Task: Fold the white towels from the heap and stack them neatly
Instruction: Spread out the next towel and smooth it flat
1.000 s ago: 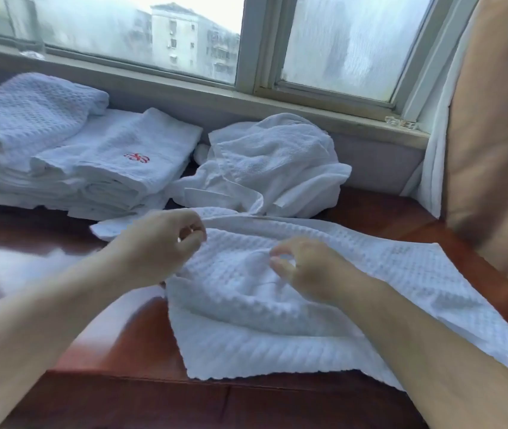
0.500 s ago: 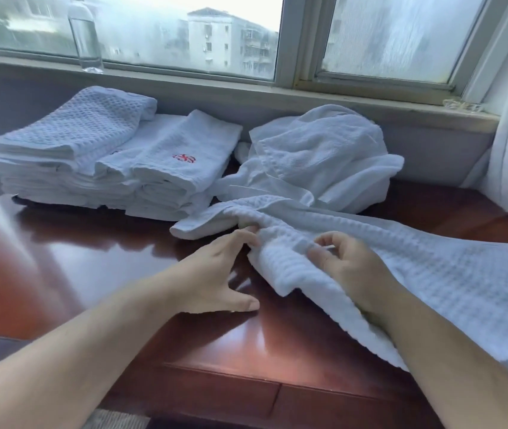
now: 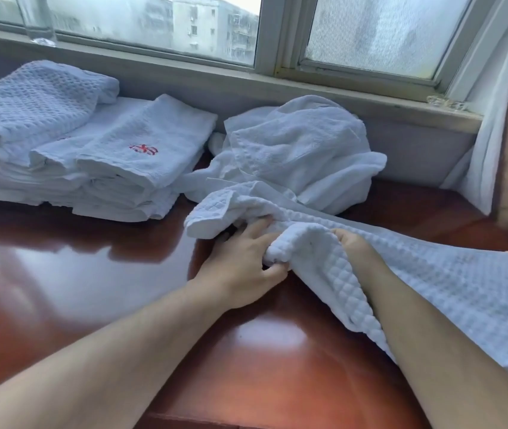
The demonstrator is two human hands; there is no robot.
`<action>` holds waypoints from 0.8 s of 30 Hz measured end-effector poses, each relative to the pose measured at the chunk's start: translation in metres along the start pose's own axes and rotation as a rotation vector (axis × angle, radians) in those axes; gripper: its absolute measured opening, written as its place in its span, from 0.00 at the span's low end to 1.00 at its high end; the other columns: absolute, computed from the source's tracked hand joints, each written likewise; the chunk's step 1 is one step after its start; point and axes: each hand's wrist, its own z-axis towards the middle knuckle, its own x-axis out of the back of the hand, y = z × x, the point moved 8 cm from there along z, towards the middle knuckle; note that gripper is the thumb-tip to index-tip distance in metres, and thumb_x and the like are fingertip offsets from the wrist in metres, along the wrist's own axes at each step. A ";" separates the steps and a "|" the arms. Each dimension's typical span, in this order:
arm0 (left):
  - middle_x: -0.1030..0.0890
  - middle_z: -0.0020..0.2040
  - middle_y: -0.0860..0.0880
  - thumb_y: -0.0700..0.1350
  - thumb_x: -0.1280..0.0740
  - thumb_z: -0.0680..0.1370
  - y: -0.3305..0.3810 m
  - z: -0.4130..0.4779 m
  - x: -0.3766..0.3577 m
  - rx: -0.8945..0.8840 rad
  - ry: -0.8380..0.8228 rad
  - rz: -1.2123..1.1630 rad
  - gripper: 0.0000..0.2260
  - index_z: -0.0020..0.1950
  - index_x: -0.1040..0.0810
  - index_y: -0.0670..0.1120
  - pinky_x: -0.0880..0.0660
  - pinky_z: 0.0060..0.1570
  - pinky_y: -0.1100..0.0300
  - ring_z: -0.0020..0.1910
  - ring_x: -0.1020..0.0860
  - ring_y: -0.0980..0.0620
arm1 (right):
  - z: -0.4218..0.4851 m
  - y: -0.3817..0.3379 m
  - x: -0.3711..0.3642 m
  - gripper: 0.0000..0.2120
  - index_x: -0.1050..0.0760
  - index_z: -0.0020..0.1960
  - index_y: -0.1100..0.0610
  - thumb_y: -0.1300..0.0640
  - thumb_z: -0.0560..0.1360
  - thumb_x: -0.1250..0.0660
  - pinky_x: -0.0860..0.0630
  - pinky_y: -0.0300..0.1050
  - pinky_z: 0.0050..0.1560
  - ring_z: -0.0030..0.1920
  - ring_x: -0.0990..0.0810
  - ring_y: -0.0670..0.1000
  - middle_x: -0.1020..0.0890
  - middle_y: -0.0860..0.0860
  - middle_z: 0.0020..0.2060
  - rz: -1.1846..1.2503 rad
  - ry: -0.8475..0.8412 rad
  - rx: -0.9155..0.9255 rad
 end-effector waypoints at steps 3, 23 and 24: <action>0.26 0.65 0.60 0.52 0.40 0.73 -0.005 -0.005 0.017 0.070 0.102 -0.254 0.14 0.53 0.18 0.54 0.32 0.67 0.59 0.68 0.32 0.62 | -0.011 -0.003 0.003 0.08 0.19 0.43 0.52 0.48 0.77 0.29 0.26 0.36 0.28 0.28 0.22 0.43 0.18 0.47 0.30 -0.031 -0.002 0.077; 0.23 0.52 0.59 0.51 0.29 0.76 -0.023 -0.034 0.098 0.150 0.478 -0.114 0.18 0.61 0.33 0.58 0.33 0.45 0.62 0.49 0.25 0.56 | -0.076 -0.027 -0.060 0.19 0.24 0.52 0.47 0.38 0.66 0.29 0.30 0.33 0.51 0.51 0.24 0.44 0.23 0.41 0.45 -0.708 -0.144 0.786; 0.23 0.51 0.60 0.52 0.27 0.73 -0.025 -0.036 0.105 0.153 0.455 -0.074 0.21 0.61 0.32 0.60 0.33 0.45 0.63 0.49 0.25 0.57 | -0.076 -0.028 -0.061 0.18 0.24 0.52 0.48 0.41 0.66 0.27 0.30 0.34 0.50 0.50 0.25 0.44 0.22 0.40 0.45 -0.715 -0.135 0.790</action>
